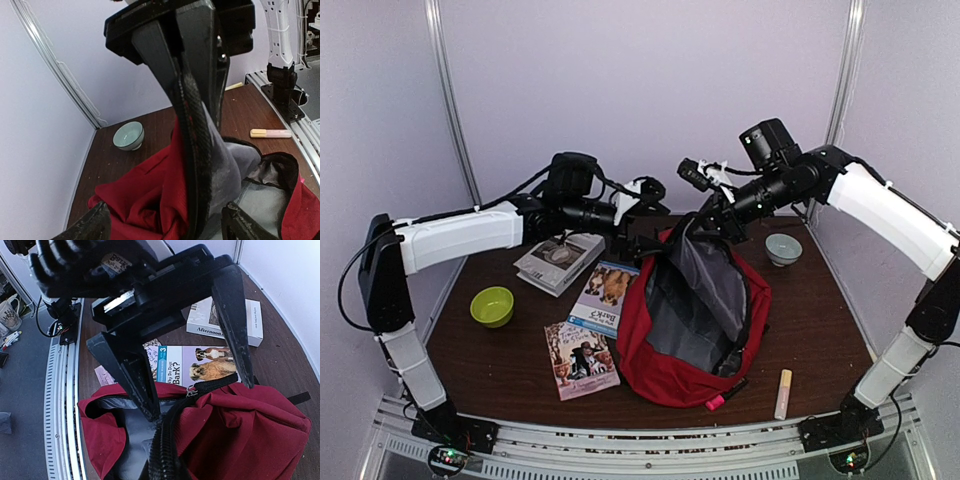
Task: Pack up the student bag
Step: Pass from the right arm to the left
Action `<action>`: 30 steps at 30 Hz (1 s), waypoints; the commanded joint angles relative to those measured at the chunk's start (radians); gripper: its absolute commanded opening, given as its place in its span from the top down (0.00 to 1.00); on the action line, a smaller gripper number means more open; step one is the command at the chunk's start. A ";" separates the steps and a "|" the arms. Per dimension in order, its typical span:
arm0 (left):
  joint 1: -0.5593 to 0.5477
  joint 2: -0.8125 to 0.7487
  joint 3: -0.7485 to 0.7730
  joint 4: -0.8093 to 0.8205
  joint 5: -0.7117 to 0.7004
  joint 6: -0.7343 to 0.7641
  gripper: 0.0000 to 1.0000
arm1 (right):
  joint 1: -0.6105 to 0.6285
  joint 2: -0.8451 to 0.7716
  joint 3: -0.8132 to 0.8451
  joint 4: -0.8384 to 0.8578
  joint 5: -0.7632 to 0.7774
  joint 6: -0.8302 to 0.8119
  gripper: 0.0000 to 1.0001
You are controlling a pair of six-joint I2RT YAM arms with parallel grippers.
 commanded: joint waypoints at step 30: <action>-0.026 0.012 -0.113 0.296 -0.193 -0.132 1.00 | -0.278 -0.695 -1.165 1.256 -0.388 0.872 0.00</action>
